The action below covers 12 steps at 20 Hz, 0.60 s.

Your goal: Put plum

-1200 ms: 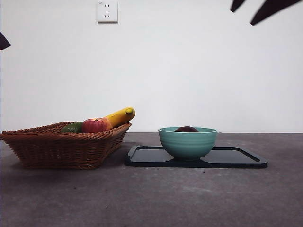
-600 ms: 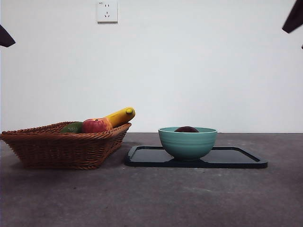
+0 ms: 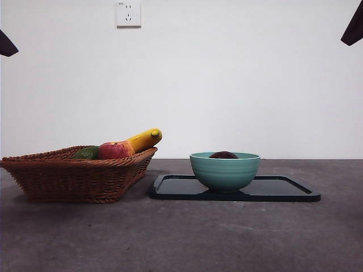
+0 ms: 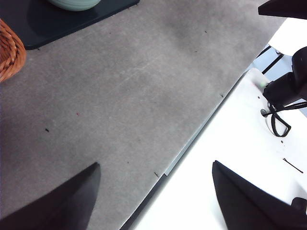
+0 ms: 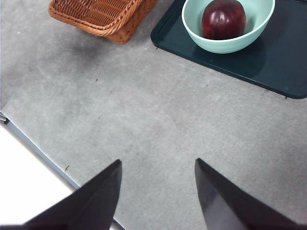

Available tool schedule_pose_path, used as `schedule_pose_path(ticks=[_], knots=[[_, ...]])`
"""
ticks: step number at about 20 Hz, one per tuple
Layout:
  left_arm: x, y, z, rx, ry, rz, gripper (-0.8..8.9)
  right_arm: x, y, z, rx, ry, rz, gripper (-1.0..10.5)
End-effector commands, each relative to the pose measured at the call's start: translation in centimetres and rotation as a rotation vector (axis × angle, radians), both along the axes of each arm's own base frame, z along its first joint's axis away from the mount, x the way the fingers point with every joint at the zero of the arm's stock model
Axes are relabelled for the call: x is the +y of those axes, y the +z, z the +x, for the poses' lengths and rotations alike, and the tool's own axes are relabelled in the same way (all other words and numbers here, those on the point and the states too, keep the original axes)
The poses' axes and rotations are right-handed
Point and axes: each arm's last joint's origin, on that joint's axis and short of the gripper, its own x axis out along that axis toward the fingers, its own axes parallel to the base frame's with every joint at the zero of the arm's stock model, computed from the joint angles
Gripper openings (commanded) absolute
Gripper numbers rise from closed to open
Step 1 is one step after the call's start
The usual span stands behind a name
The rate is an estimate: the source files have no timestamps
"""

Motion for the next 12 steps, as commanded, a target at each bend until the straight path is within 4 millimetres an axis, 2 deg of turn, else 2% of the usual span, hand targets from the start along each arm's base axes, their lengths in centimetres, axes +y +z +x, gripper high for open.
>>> schedule_pose_path(ticks=[1, 7, 12], knots=[[-0.1, 0.2, 0.1, -0.006, -0.007, -0.007, 3.73, 0.1, 0.1, 0.1, 0.003, 0.002, 0.011, 2.4], [-0.2, 0.3, 0.2, -0.021, -0.006, -0.017, 3.73, 0.1, 0.1, 0.1, 0.003, 0.002, 0.011, 2.4], [-1.0, 1.9, 1.4, -0.093, 0.039, -0.126, 3.71, 0.1, 0.1, 0.0, 0.003, 0.002, 0.011, 2.4]])
